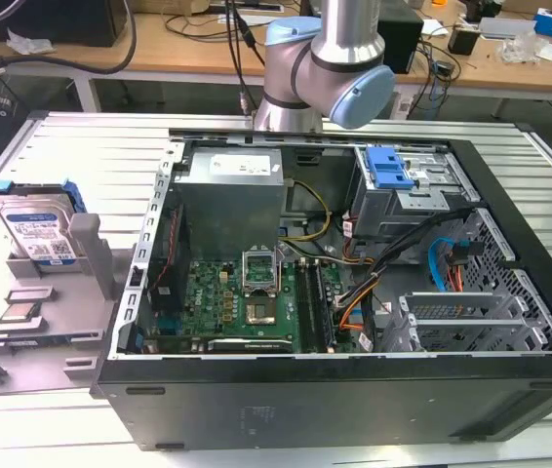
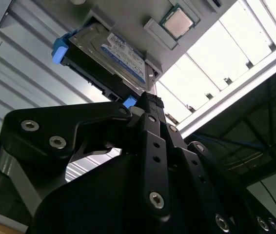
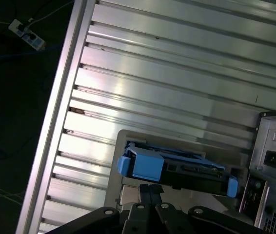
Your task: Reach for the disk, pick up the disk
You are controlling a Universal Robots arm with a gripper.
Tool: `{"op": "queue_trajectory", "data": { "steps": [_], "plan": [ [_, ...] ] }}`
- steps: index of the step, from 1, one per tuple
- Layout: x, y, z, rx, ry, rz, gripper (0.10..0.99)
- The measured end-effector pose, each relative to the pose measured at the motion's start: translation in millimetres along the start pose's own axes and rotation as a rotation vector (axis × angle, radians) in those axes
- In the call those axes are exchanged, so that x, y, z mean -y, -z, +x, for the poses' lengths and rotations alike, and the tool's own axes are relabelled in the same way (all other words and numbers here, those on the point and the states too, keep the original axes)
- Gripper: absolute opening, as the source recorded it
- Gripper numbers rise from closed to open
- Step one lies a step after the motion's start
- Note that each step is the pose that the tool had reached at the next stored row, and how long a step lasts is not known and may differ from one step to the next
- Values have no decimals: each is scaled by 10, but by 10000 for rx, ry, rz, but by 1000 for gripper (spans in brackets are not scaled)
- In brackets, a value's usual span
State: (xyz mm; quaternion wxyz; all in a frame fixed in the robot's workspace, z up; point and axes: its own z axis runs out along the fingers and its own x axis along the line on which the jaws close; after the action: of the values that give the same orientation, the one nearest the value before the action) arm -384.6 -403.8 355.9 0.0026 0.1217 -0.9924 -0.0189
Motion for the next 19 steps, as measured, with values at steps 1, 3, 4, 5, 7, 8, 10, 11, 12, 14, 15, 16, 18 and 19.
{"op": "queue_trajectory", "data": {
  "steps": [1,3,4,5,7,8,10,11,12,14,15,16,18,19],
  "plan": [
    [0,0,0,-3,97,0,106],
    [0,0,0,-12,302,0,106],
    [0,0,0,-14,377,0,106],
    [0,0,0,-17,441,0,106],
    [0,0,0,-22,586,0,106],
    [0,0,0,-27,712,1,106],
    [0,0,0,-32,853,1,106],
    [0,0,0,-36,943,1,106],
    [0,0,0,-42,1111,1,106],
    [0,0,0,-48,1275,1,106],
    [0,0,0,-50,1338,0,106],
    [0,0,0,-54,1414,1,106],
    [0,0,0,-60,1577,0,106],
    [0,0,0,-62,1631,1,106]
  ]
}}
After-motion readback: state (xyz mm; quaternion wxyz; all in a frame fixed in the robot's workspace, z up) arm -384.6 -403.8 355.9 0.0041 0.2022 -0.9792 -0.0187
